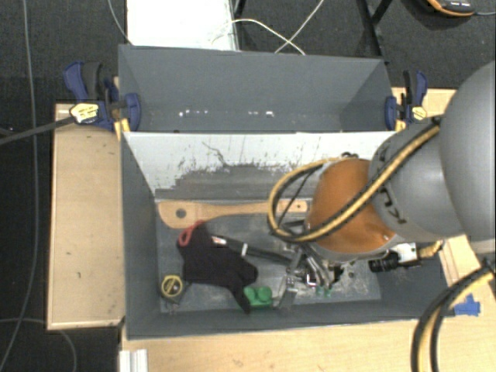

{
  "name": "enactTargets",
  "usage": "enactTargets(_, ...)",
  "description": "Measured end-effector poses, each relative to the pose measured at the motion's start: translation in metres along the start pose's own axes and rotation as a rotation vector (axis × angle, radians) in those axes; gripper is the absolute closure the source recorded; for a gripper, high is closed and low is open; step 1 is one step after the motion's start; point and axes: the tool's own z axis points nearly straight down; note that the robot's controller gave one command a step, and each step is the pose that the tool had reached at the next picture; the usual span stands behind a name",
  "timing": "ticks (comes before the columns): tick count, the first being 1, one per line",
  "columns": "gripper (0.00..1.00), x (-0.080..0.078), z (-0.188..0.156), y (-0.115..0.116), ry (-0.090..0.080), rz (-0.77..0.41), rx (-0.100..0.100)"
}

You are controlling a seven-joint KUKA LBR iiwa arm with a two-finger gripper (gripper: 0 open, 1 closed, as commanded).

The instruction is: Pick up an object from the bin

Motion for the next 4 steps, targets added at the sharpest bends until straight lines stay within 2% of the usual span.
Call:
enactTargets(1, 0.00, -0.026, -0.019, 0.000, -0.005, -0.167, 0.003)
enactTargets(2, 0.00, -0.023, -0.018, 0.007, -0.008, -0.185, 0.000)
enactTargets(3, 0.00, -0.027, -0.076, -0.001, -0.009, -0.442, 0.001)
enactTargets(4, 0.00, -0.078, -0.010, -0.123, -0.007, -0.175, 0.000)
